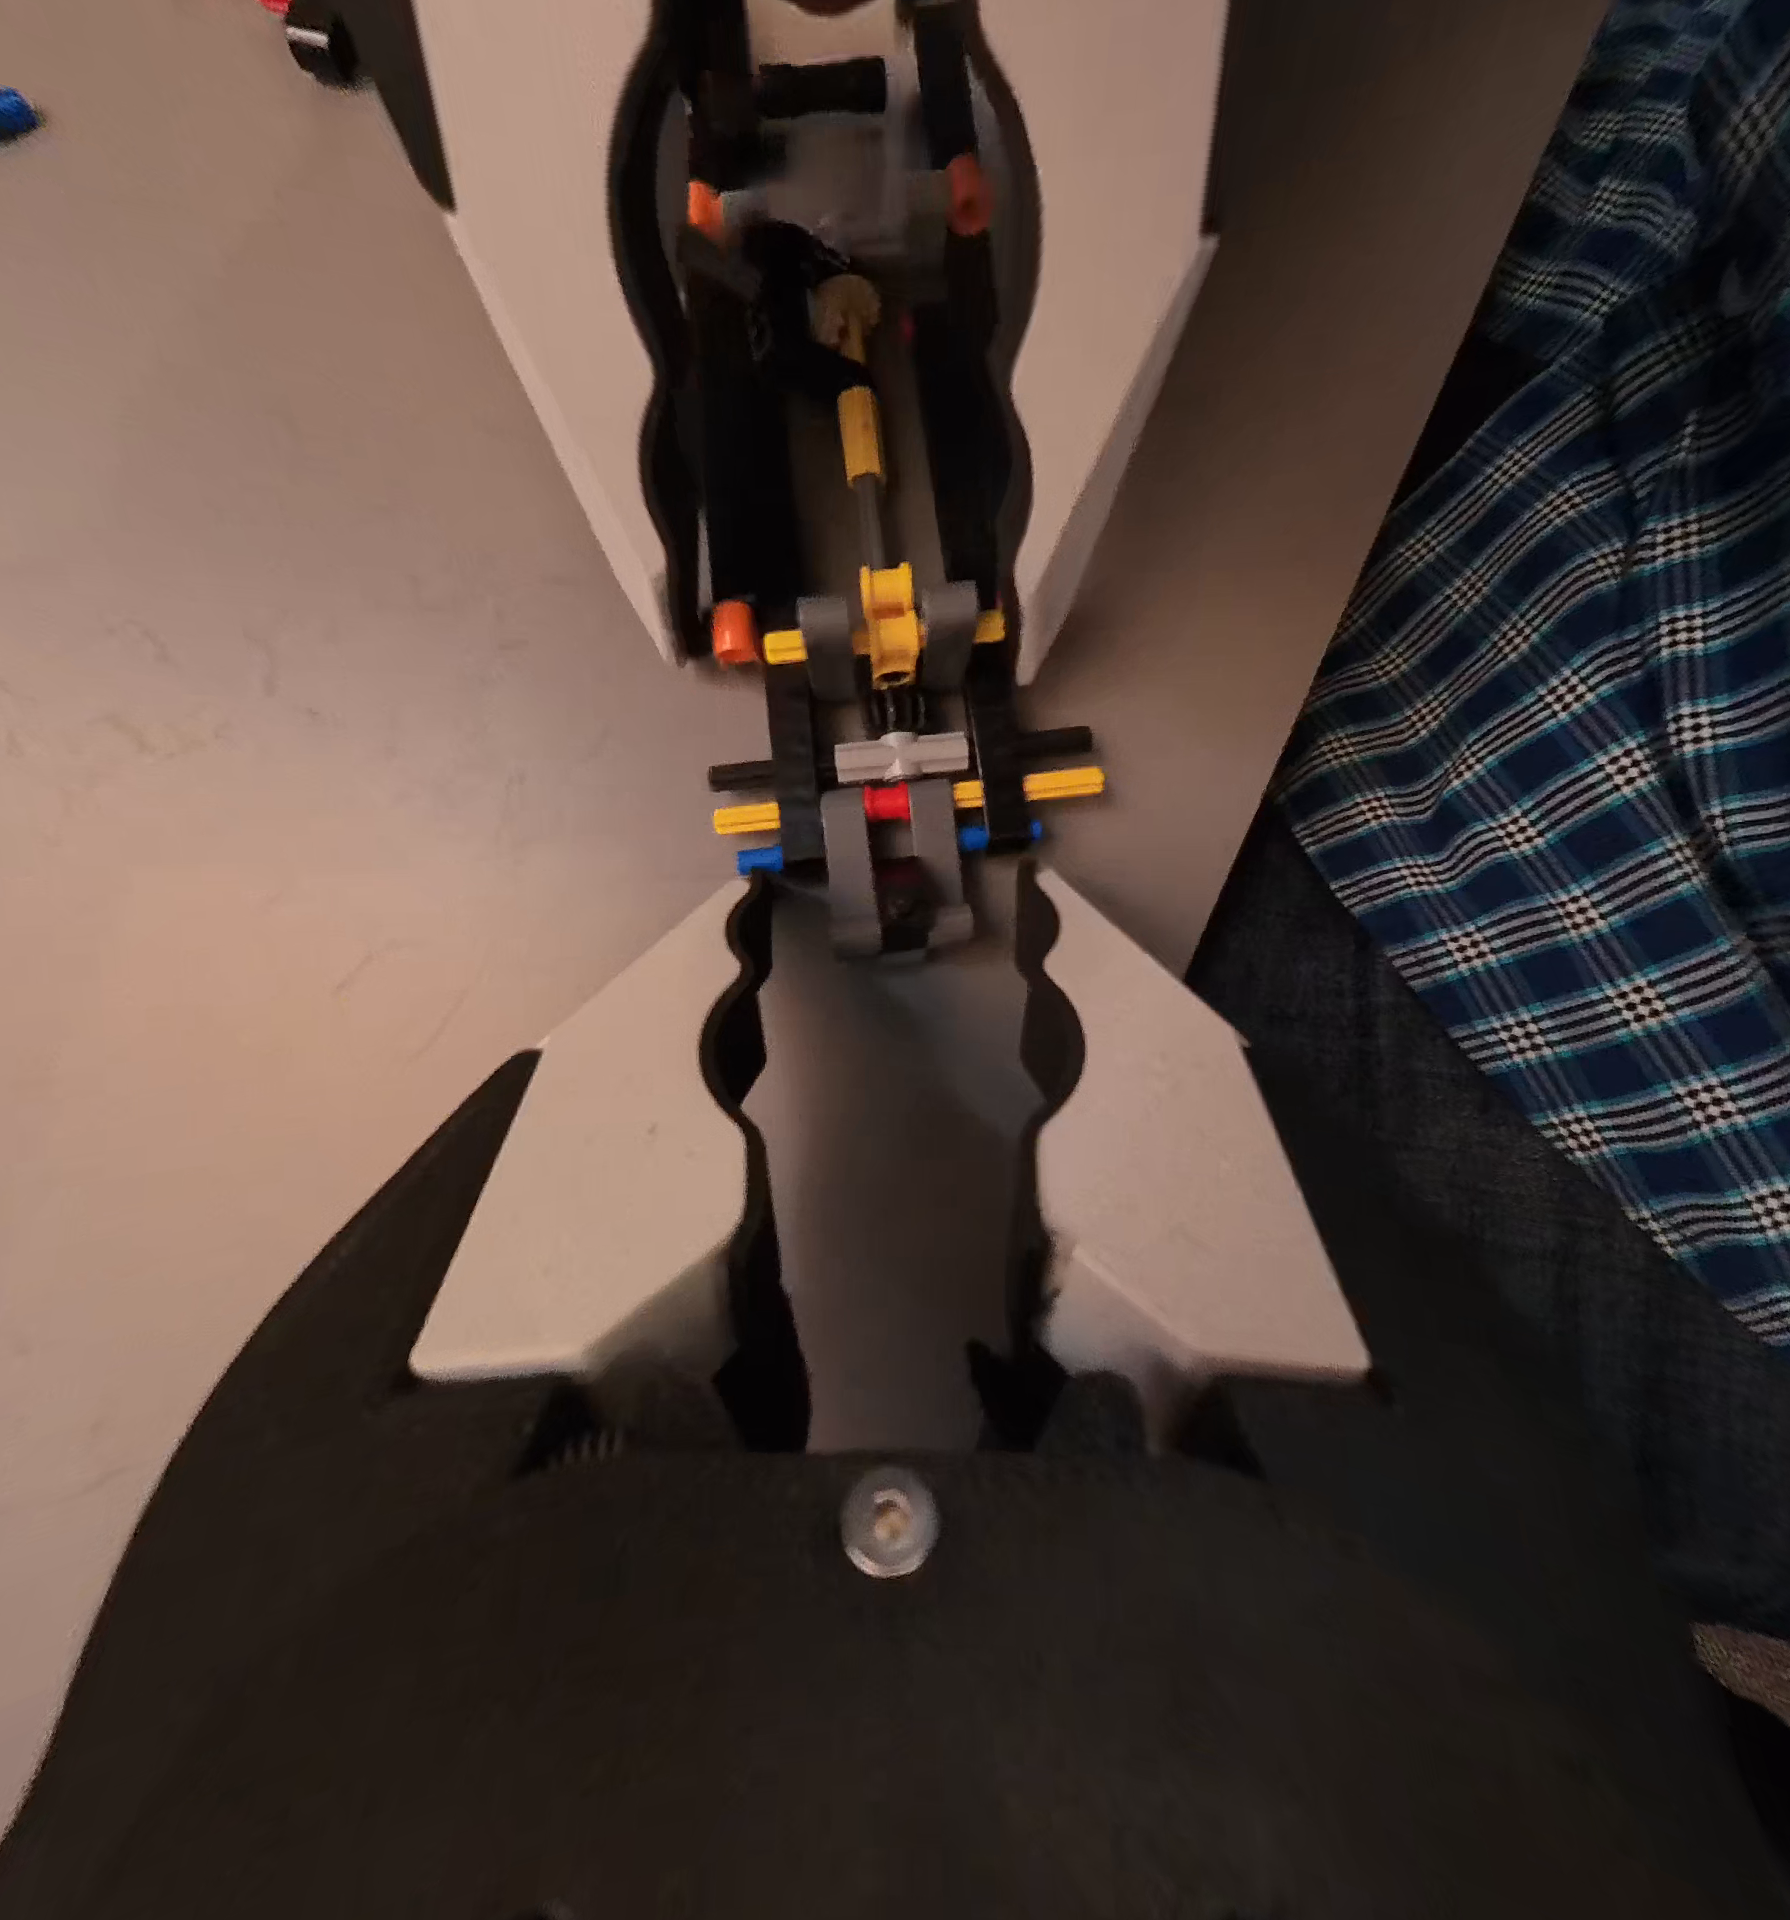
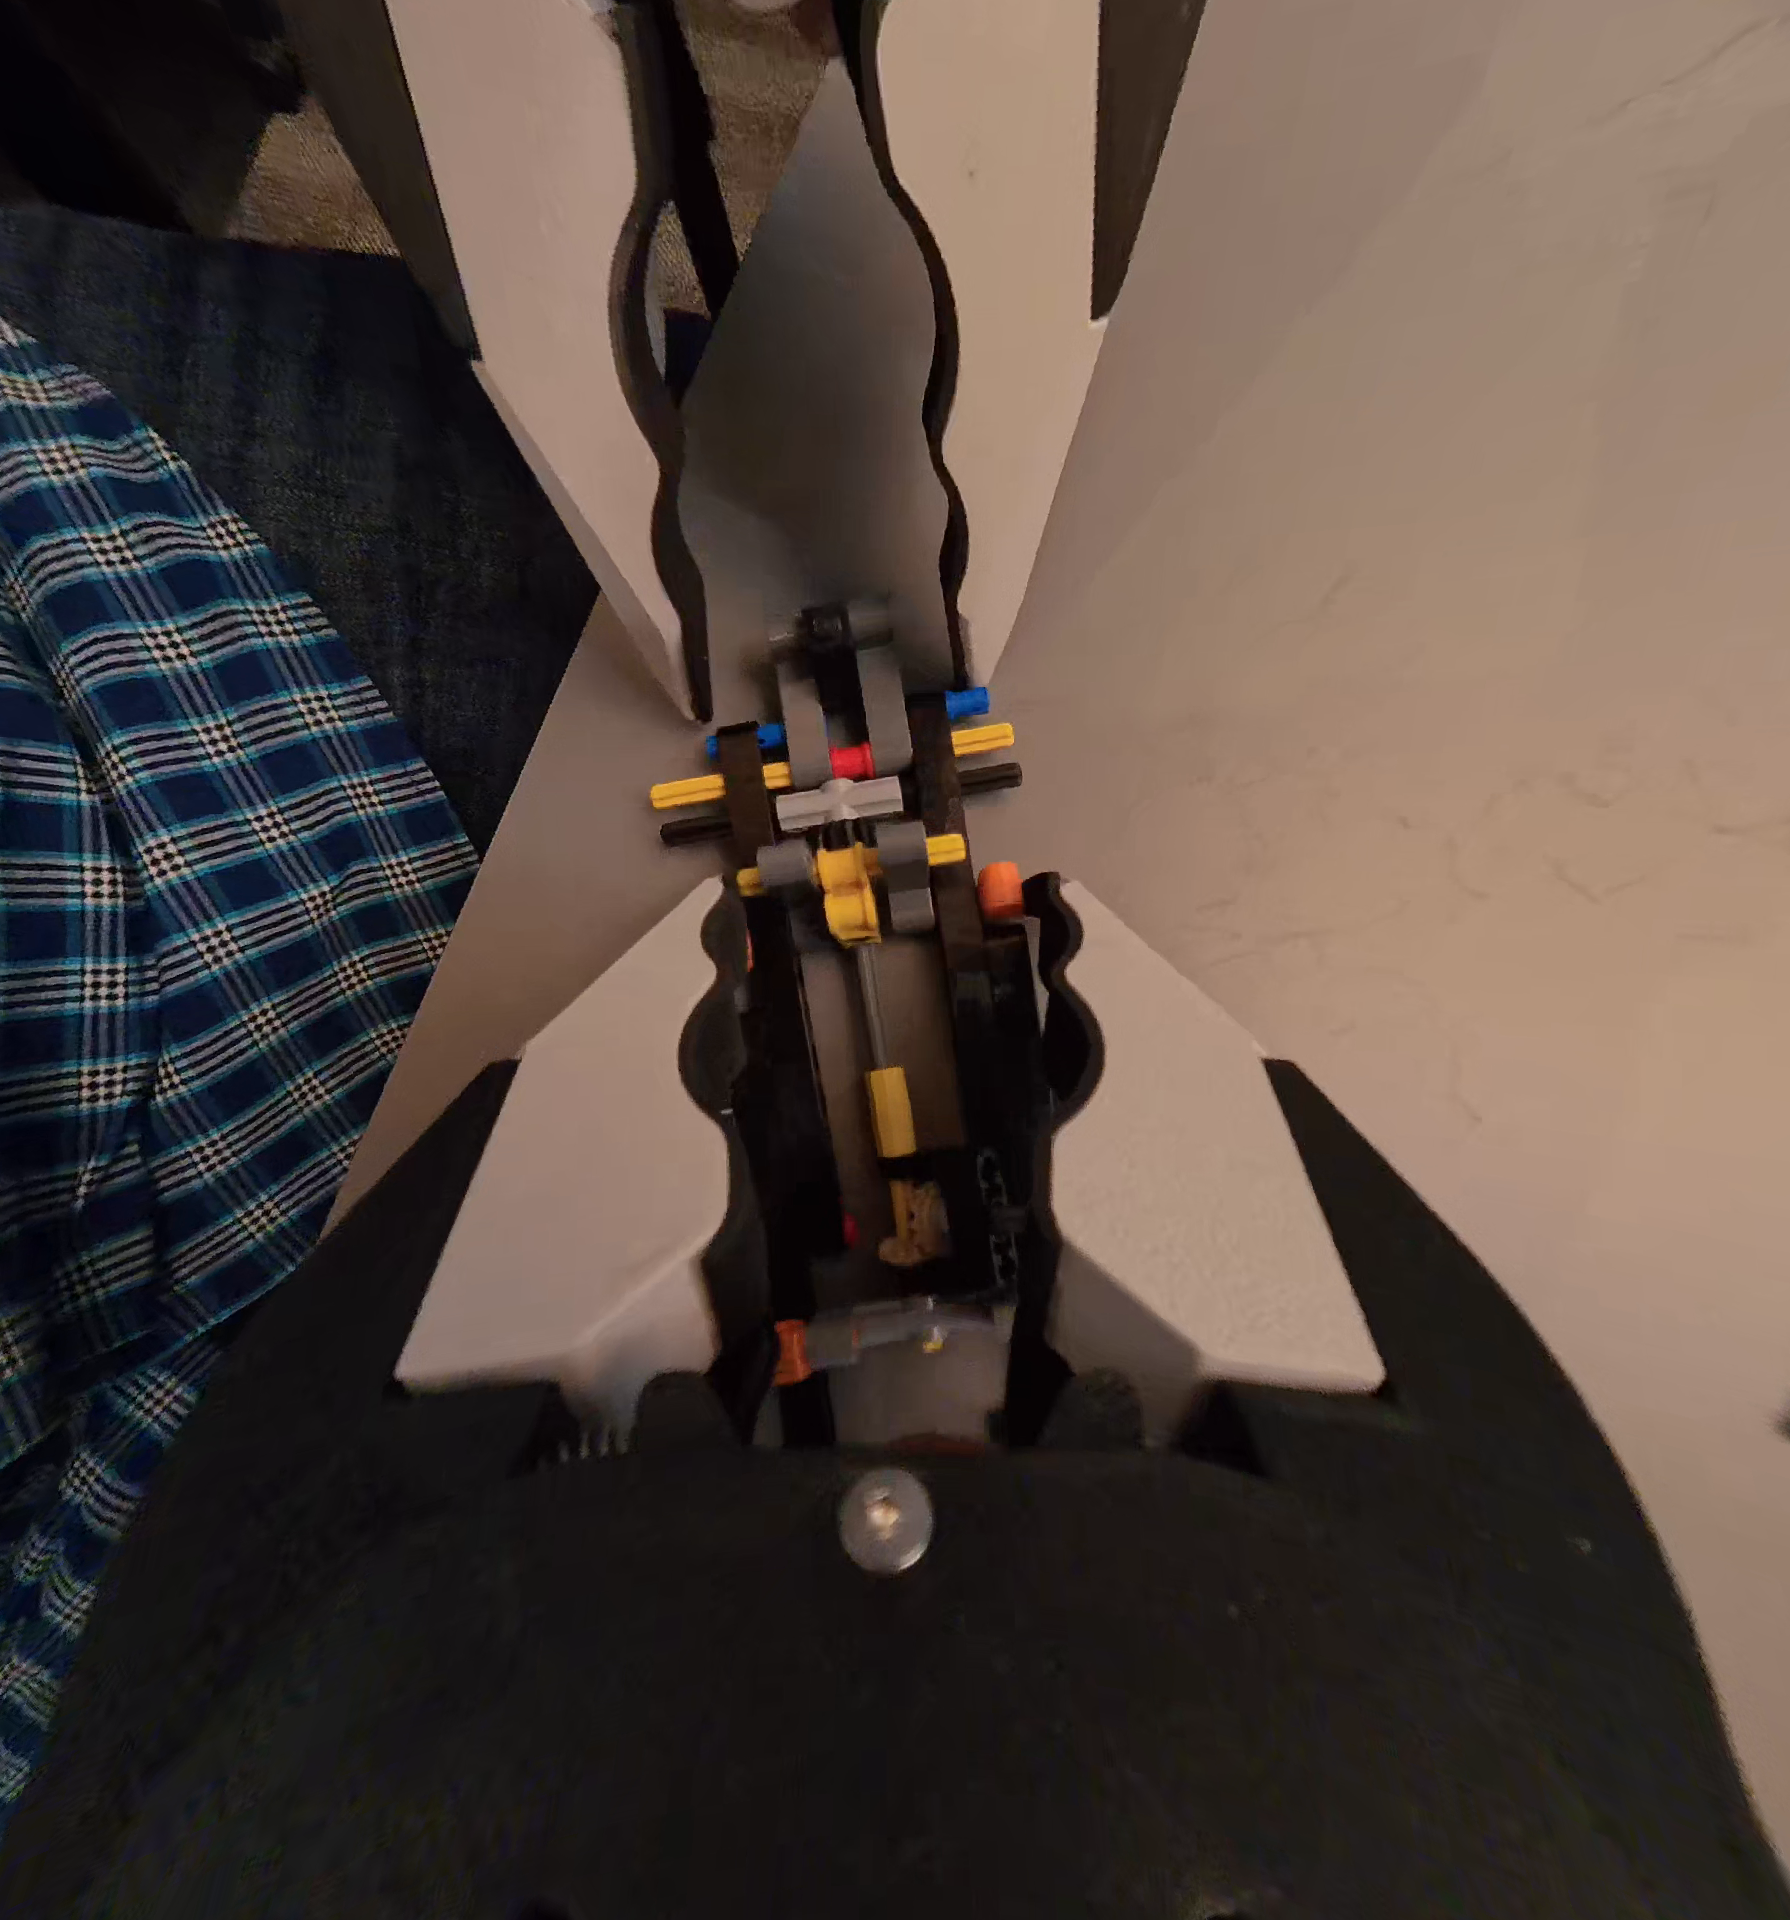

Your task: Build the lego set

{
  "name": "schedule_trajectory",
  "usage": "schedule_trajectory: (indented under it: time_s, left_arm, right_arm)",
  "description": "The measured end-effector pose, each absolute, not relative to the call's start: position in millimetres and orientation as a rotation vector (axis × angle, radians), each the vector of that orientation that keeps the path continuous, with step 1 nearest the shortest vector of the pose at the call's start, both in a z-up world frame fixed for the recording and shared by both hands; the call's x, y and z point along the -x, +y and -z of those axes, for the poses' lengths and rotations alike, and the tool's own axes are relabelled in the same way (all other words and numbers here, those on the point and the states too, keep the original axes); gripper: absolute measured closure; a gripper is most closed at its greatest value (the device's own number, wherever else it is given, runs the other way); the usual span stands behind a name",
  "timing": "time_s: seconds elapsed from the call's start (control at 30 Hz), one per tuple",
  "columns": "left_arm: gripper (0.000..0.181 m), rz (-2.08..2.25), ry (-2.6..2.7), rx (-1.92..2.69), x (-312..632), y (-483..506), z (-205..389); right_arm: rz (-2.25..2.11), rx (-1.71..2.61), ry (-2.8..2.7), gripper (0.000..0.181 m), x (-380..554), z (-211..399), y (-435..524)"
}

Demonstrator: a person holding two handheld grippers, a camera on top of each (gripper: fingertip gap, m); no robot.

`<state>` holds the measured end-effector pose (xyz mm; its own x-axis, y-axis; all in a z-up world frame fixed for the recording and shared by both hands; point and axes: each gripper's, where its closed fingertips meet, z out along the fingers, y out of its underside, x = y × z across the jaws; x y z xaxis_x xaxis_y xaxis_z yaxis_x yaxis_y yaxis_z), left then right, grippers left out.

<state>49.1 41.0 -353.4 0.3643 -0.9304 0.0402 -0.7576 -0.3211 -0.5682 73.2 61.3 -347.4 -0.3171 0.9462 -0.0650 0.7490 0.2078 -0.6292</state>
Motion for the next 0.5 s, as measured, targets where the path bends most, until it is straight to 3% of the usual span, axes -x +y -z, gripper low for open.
schedule_trajectory:
  time_s: [0.13, 0.27, 0.5]
  left_arm:
    - [0.144, 0.477, 1.452, 2.17, -48.8, 44.4, 353.8]
    - [0.131, 0.497, 1.445, 2.178, -52.5, 41.0, 353.7]
    - [0.136, 0.439, 1.45, 2.169, -55.1, 44.0, 354.9]
  right_arm:
    - [-0.798, 1.585, -2.174, 0.126, -72.6, 350.9, 58.8]
    - [-0.793, 1.598, -2.177, 0.126, -73.0, 351.6, 59.5]
    - [-0.732, 1.585, -2.194, 0.126, -71.0, 353.5, 58.8]
